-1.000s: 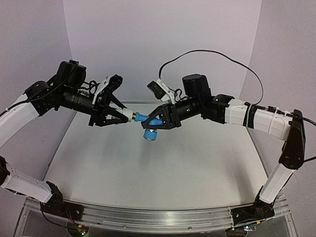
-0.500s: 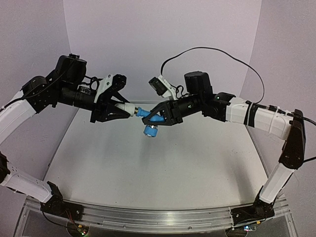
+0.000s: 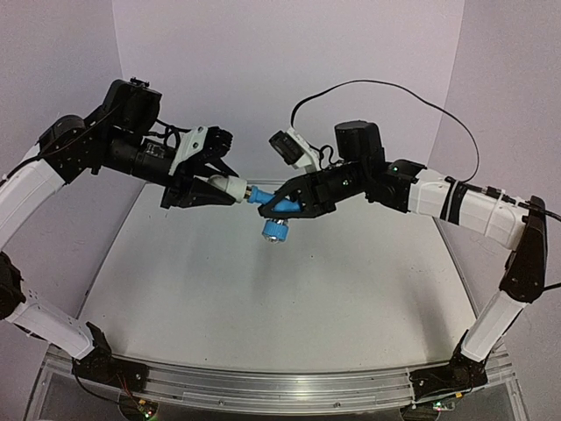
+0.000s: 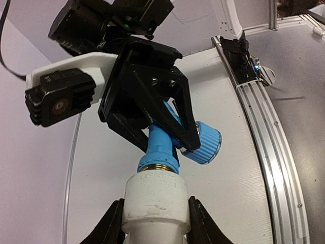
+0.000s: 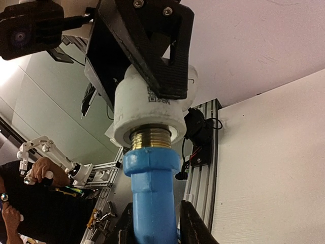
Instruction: Install the water faucets
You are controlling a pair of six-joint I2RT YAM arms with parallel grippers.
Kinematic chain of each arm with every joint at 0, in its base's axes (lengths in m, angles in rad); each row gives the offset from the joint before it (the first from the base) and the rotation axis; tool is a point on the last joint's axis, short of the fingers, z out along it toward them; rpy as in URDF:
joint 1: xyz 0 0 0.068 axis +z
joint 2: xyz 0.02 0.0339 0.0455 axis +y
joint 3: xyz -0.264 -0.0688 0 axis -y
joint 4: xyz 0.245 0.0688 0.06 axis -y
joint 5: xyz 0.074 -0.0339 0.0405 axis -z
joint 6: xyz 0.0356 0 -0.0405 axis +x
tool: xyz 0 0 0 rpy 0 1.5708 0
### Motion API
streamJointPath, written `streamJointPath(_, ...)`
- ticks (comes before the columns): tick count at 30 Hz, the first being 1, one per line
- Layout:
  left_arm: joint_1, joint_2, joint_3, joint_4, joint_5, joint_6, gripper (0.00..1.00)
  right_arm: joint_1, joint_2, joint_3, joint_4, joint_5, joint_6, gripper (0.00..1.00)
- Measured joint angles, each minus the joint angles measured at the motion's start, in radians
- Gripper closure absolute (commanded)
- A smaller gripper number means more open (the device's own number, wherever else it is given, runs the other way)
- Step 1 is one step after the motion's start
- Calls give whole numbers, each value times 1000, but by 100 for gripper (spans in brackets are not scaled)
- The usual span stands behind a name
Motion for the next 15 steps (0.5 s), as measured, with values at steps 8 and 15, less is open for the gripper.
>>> streamJointPath(8,-17,4,38,10,53,195,100,0,-9,26,1,-74,53,100)
streamJointPath(15,-17,-25,-5,89,92,374,100,0,-11,45,7,-105,90,100)
